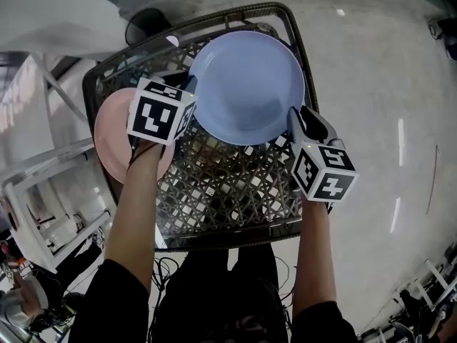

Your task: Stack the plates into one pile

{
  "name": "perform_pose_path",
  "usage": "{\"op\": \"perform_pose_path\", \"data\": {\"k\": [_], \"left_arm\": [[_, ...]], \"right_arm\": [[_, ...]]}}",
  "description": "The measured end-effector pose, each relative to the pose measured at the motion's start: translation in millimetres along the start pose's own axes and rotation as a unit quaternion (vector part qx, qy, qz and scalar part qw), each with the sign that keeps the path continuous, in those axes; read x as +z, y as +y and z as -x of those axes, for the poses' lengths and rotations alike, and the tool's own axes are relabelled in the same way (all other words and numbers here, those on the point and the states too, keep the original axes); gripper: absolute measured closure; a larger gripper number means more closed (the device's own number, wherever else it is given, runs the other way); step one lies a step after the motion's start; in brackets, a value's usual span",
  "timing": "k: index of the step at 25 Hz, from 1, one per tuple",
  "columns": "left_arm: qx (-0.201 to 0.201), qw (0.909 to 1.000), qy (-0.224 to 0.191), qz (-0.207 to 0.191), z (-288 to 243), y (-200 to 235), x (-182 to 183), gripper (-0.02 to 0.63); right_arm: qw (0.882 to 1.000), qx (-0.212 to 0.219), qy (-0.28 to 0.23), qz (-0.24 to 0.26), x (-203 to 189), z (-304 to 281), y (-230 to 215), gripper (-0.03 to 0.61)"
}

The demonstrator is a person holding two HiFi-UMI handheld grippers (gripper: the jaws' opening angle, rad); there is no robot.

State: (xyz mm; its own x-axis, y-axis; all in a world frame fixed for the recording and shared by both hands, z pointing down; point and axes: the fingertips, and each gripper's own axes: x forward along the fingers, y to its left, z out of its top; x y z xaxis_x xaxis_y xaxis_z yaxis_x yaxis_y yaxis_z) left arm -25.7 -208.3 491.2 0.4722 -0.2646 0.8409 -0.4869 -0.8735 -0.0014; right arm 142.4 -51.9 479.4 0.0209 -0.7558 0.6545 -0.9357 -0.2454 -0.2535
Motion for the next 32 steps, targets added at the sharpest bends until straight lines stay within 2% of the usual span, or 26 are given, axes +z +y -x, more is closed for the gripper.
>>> {"op": "perform_pose_path", "data": {"k": [6,12,15,19,22,24,27,32], "left_arm": [[0.008,0.9998,-0.017,-0.001,17,3,11,0.568],[0.003,0.9996,-0.025,0.007,16,-4,11,0.572],[0.013,0.9993,-0.033,0.011,28,0,11,0.574],[0.034,0.9987,-0.036,0.013,60,-1,59,0.574],[0.071,0.9974,0.008,0.006,78,-1,82,0.575],[0.096,0.9949,0.031,0.005,78,-1,77,0.577],[0.118,0.9922,0.034,0.021,78,0,64,0.578],[0.150,0.9860,0.037,0.063,119,30,19,0.578]], "right_arm": [[1.000,0.004,-0.015,-0.008,12,9,4,0.494],[0.999,0.010,-0.014,-0.033,-4,4,-5,0.499],[0.999,0.017,-0.012,-0.025,0,5,3,0.503],[0.999,0.035,-0.015,-0.020,51,23,-6,0.503],[0.995,0.082,-0.005,-0.059,62,18,-10,0.505],[0.991,0.112,0.002,-0.079,49,5,-9,0.503],[0.988,0.137,0.002,-0.071,42,-5,-6,0.508],[0.982,0.182,0.012,-0.043,39,-12,49,0.508]]}}
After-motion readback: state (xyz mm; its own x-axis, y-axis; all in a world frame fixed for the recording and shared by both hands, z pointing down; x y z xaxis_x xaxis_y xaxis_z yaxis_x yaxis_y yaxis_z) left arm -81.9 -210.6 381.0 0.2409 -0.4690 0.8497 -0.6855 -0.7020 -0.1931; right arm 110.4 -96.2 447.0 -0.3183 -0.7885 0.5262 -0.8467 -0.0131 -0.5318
